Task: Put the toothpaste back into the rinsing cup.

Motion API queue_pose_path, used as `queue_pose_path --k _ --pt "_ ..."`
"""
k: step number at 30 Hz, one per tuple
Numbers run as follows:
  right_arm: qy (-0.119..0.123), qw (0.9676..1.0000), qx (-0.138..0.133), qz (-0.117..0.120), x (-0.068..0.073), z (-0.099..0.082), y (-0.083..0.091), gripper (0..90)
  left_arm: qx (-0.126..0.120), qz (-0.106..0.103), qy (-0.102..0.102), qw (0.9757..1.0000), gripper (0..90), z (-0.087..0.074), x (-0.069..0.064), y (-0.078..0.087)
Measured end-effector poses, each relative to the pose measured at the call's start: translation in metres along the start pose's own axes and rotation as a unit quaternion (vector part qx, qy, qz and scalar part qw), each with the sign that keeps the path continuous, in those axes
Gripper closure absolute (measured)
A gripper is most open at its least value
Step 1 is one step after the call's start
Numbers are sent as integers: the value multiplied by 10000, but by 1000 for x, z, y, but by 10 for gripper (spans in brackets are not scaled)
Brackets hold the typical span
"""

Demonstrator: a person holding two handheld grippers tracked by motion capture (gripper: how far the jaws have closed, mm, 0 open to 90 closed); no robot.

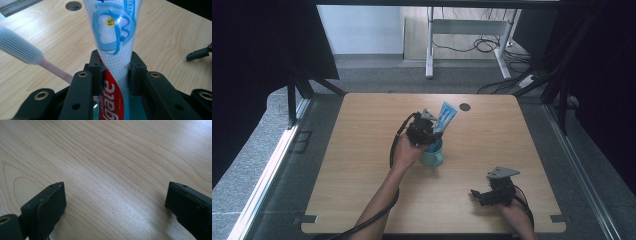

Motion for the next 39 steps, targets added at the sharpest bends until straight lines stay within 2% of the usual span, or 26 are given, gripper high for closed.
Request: queue_pose_path --k 6,8,12,17,19,28,32,33,39 --pt "-1 10000 0 0 0 0 0 30 215 33 -157 9996 680 -13 1 -4" --pt "1 10000 -1 -1 0 0 0 31 115 12 -60 9999 681 -14 0 -3" --pt "1 10000 -1 0 0 0 0 31 119 17 -79 9999 681 -14 1 -2" --pt "1 10000 -1 -1 0 0 0 31 117 8 32 9999 677 -17 1 1" --pt "0 10000 0 -1 0 0 0 31 111 -13 -11 9999 674 -17 2 2" --pt "-1 10000 0 2 0 0 0 31 91 -16 74 9999 654 -18 1 4" --pt "1 10000 -1 0 0 0 0 31 20 -19 87 10000 605 -14 0 5" --pt "2 10000 -1 0 0 0 0 31 17 -26 25 10000 596 -13 1 6" --pt "1 10000 -1 -1 0 0 0 31 23 -15 -14 10000 535 -12 1 7"
Point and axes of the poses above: each handheld gripper's, and its own axes: y roughly backward along the jaws, z roughly out of its top, x roughly to its left, the point moved 9 cm from there along -y, roughly forward along the jaws, and after that the axes turned 13 degrees about -x, right-handed, at the moved point
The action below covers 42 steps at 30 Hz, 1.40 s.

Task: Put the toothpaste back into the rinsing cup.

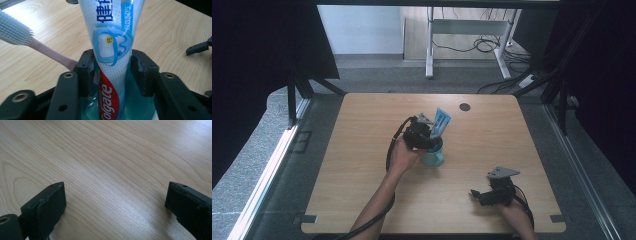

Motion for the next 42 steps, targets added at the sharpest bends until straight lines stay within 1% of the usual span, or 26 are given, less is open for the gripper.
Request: queue_pose_path --k 1,2,3,4,5,6,7,8,10,11,12,18,22,25,28,30,33,34,35,39,40,41,42 --pt "0 10000 0 0 0 0 0 31 3 9 4 10000 525 0 0 0" --pt "1 10000 -1 0 0 0 0 31 -2 45 80 10000 510 0 -1 1" --pt "0 10000 0 0 0 0 0 31 -14 38 78 10000 498 0 -1 1" --pt "1 10000 0 1 0 0 0 31 -31 21 22 10000 486 1 -1 2" --pt "0 10000 0 1 0 0 0 31 -45 32 34 10000 468 1 -1 2" --pt "1 10000 0 1 0 0 0 31 -64 67 125 9999 452 1 -2 3" --pt "1 10000 0 0 0 0 0 31 -78 44 73 9999 438 2 -2 4" --pt "1 10000 1 0 0 0 0 31 -93 63 132 9998 425 2 -3 4" --pt "2 10000 0 0 0 0 0 31 -128 66 121 9998 394 2 -3 6" --pt "-4 10000 2 2 0 0 0 31 -138 68 150 9998 383 2 -4 7" --pt "-4 10000 2 3 0 0 0 31 -137 66 97 9998 369 3 -4 8" --pt "-4 10000 2 2 0 0 0 31 -105 82 44 9999 277 0 -6 12" --pt "-2 10000 2 2 0 0 0 31 -76 152 39 9998 209 -1 -7 15" --pt "-2 10000 2 2 0 0 0 31 -83 169 94 9998 169 -2 -7 17" --pt "-1 10000 2 2 0 0 0 31 -63 215 100 9997 148 -3 -7 20" --pt "-2 10000 3 2 0 0 0 31 -61 203 78 9997 144 -4 -6 22" --pt "-7 10000 -8 0 0 0 0 31 -112 191 132 9997 135 -5 -6 25" --pt "-6 10000 -8 -1 0 0 0 31 -133 182 117 9997 125 -5 -6 27" --pt "-6 10000 -7 0 0 0 0 31 -152 194 147 9996 113 -5 -6 28" --pt "-5 10000 -5 -2 0 0 0 31 -189 202 98 9996 82 -5 -6 32" --pt "-5 10000 -5 -2 0 0 0 31 -191 217 116 9995 72 -6 -6 33" --pt "-5 10000 -4 0 0 0 0 31 -181 222 79 9996 63 -6 -6 34" --pt "-4 10000 -6 -6 0 0 0 31 -192 243 97 9995 54 -7 -6 35"
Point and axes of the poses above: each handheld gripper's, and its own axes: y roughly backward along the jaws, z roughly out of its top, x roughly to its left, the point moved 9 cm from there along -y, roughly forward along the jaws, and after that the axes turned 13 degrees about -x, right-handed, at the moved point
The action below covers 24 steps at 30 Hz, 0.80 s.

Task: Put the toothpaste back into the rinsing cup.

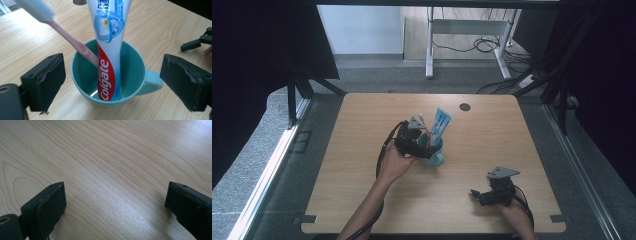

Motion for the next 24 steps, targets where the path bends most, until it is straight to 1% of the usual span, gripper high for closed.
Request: queue_pose_path --k 1,2,6,10,17,24 --pt "1 10000 1 0 0 0 0 31 2 4 -32 10000 45 0 1 1" --pt "1 10000 2 2 0 0 0 31 7 7 -7 10000 39 -1 0 2" --pt "3 10000 1 -1 0 0 0 31 24 7 -14 10000 21 -4 1 6" --pt "3 10000 2 -1 0 0 0 31 -33 37 -105 9999 0 -5 2 9" --pt "4 10000 1 -3 0 0 0 31 -105 58 -178 9998 0 -9 4 16" --pt "5 10000 0 -3 0 0 0 31 -157 56 -171 9997 0 -12 6 24"
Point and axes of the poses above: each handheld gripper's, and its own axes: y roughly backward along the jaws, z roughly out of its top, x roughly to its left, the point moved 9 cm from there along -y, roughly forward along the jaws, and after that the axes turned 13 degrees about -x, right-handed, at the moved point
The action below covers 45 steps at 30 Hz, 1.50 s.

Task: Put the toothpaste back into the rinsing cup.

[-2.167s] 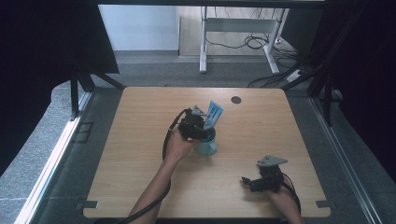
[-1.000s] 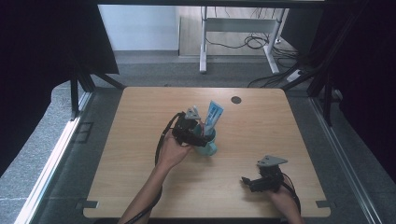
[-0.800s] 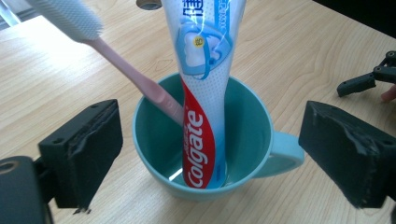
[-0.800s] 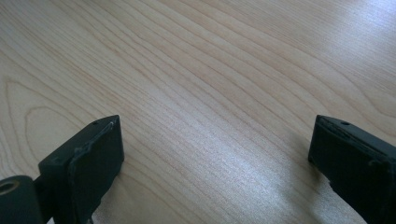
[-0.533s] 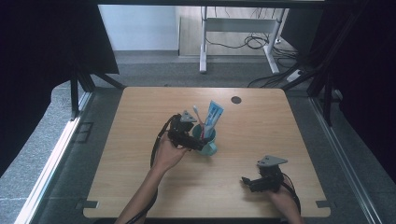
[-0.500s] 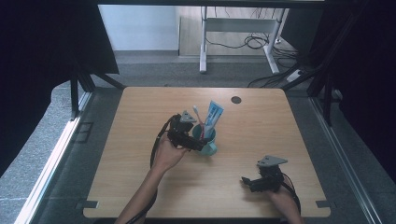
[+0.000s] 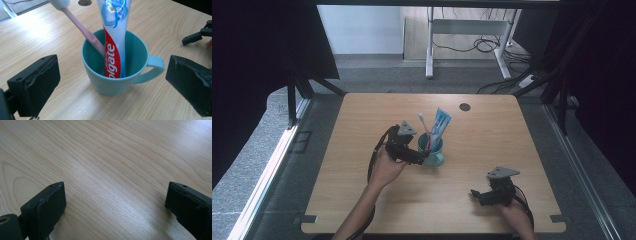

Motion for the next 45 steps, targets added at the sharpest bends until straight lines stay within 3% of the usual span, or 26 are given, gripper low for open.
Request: queue_pose_path --k 8,30,45 --pt "6 10000 0 -4 0 0 0 31 4 63 31 10000 0 -9 5 8" --pt "1 10000 2 -2 0 0 0 31 143 385 -116 9991 0 -39 19 34" --pt "-16 10000 7 -7 0 0 0 31 64 487 148 9987 0 -67 24 55"
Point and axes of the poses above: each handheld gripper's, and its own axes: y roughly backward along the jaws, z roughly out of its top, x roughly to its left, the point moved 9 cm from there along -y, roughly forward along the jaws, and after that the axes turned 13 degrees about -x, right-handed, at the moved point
